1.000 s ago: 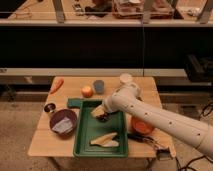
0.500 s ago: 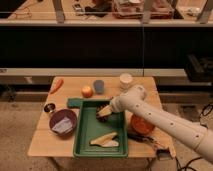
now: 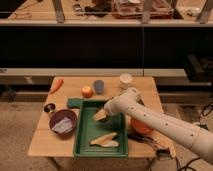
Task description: Place grapes in paper cup
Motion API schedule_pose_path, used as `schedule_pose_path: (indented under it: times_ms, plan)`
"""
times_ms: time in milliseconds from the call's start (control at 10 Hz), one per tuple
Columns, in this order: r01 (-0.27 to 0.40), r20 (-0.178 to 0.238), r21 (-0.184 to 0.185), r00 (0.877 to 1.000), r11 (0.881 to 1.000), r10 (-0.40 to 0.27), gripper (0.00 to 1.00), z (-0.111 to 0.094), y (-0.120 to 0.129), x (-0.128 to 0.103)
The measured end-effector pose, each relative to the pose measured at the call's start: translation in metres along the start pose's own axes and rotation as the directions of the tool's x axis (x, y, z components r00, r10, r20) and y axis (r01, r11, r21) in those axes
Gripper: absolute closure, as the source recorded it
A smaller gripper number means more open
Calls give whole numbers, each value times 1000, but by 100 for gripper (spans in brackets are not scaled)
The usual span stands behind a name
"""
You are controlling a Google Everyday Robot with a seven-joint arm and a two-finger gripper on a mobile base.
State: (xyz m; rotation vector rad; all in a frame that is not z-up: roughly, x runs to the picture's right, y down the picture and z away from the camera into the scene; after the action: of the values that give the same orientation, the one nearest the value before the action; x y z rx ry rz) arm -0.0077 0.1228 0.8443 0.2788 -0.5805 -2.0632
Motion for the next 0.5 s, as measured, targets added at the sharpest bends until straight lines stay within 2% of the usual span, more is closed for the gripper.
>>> schedule_pose_path:
  times_ms: [200,300,500]
  plan:
    - [37,4,-45,999,998,-37,20,8,-6,4]
    - [46,6,-56,999,997,-45,22,16,-6,5]
    - [71,15,-51,997,996,-70,39,28,-9,7]
